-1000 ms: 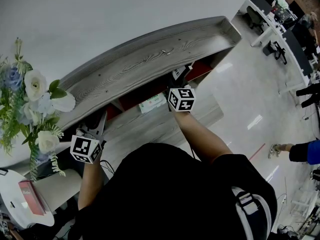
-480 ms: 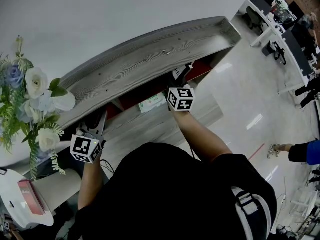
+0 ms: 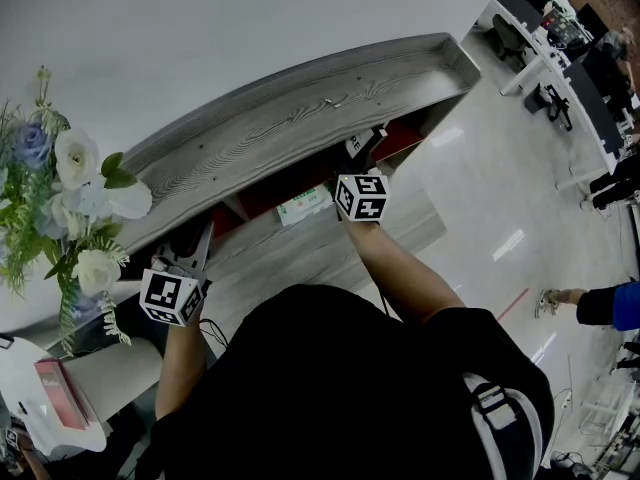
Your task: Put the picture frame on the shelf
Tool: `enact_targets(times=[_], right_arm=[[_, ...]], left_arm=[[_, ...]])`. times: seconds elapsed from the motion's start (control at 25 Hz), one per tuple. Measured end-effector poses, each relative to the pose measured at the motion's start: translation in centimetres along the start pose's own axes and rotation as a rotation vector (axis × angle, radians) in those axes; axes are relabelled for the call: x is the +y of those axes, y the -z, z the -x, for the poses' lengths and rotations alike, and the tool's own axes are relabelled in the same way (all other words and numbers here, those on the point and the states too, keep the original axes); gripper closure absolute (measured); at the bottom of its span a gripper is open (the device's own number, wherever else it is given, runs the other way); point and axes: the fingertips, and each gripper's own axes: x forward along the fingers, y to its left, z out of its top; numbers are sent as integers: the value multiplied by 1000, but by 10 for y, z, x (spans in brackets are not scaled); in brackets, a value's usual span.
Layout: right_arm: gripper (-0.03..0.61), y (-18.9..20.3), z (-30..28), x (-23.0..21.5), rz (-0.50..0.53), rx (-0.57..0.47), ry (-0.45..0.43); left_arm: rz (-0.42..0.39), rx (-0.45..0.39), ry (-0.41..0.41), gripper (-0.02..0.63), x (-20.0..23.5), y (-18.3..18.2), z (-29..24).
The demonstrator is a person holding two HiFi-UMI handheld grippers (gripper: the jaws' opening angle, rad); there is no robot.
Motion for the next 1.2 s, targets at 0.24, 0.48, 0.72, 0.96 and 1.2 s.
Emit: enact_targets(times=[0.24,0.48,0.72,0.96,1.2], right_arm=[[545,1,2,0,0,9,-4],[493,6,6,2,-8,25,-10],[481,6,12,3,-12,27,-6],[479,9,20,2,-16,26,2],[479,9,30,-1,-22,22,11]], left_arm=[[-3,-5,1,568,-2,-3,1],[-7,-10,3,568,-2,-4,4],[-9,-12,3,568,-5,-4,7],[-11,-13,0,568,-7,-3,11],[-14,-21,-6,568,-12,-5,18]])
